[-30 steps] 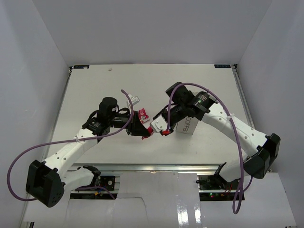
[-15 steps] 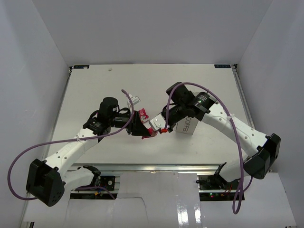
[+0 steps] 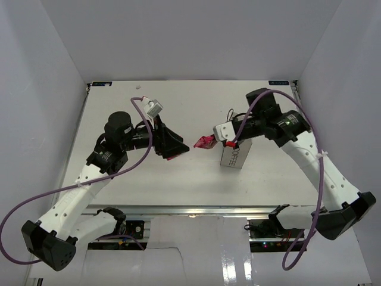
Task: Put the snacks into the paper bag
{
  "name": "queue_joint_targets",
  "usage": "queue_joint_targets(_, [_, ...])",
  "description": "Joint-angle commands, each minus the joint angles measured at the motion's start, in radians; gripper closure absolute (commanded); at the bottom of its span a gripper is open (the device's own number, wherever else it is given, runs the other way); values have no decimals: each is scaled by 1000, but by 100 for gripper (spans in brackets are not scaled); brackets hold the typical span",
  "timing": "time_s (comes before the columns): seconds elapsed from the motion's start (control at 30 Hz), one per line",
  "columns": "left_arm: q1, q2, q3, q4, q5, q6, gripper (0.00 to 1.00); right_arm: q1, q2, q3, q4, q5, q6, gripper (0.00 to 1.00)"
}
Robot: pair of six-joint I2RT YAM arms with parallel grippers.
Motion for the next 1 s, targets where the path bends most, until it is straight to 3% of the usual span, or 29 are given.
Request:
queue_joint_targets(0.0, [3, -11, 34, -53, -89, 87, 23, -81, -96, 66, -4, -28, -1, 92])
queue_joint_targets(0.1, [3, -1, 18, -65, -121, 105, 23, -214, -127, 85, -4, -5, -36, 92])
queue_joint_targets(0.27, [3, 11, -9, -44, -127, 102, 23, -334, -152, 83, -4, -54, -165, 92])
queue_joint_targets(0.63, [3, -38, -57, -79, -181, 125, 22, -392, -106, 48, -11, 20, -321, 92])
queue_joint_targets(0.97, [3, -37, -71, -96, -195, 145, 22, -395, -67, 14, -177, 51, -516, 92])
